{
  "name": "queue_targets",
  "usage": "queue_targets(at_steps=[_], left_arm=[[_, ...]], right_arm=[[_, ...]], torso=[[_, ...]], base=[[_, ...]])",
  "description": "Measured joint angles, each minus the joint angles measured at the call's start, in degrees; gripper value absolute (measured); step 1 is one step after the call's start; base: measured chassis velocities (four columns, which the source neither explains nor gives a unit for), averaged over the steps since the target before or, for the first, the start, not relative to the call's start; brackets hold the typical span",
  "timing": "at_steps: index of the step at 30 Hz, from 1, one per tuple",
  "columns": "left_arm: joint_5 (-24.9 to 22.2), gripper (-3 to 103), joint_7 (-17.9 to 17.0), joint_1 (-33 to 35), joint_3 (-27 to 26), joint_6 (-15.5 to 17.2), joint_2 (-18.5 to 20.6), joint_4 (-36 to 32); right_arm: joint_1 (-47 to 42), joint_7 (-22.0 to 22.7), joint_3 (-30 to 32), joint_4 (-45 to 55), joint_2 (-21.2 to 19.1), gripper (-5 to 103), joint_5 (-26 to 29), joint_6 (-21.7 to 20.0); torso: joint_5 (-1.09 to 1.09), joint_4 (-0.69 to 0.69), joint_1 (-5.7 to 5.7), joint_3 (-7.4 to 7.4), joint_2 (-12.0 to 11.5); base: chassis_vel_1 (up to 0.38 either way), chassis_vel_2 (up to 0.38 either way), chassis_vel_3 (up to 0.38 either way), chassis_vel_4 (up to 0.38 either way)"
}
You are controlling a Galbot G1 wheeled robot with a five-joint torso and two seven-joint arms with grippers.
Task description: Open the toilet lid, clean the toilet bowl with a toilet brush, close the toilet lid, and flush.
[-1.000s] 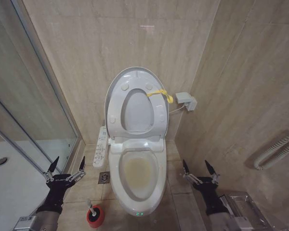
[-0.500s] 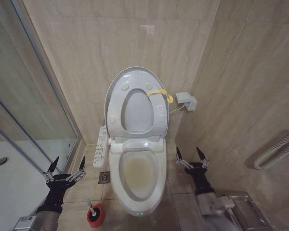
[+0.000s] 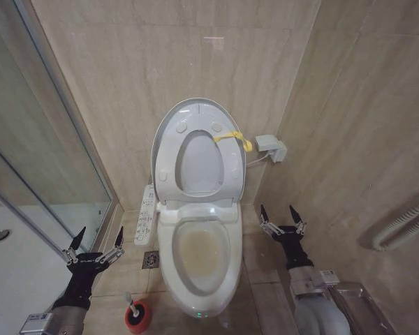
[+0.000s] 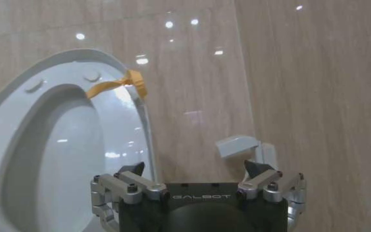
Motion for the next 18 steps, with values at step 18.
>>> queue_targets(at_steps=[18], left_arm=[[0.00,100,0.01,0.00,0.01,0.00,0.00,0.00]], right_arm=[[19.19,7.60,-2.61,-10.66,-6.10,100,-1.05,-5.29]], torso=[[0.00,0.01,-0.01,0.00,0.00]], base=[[-0.004,0.004,0.006,-0.007]])
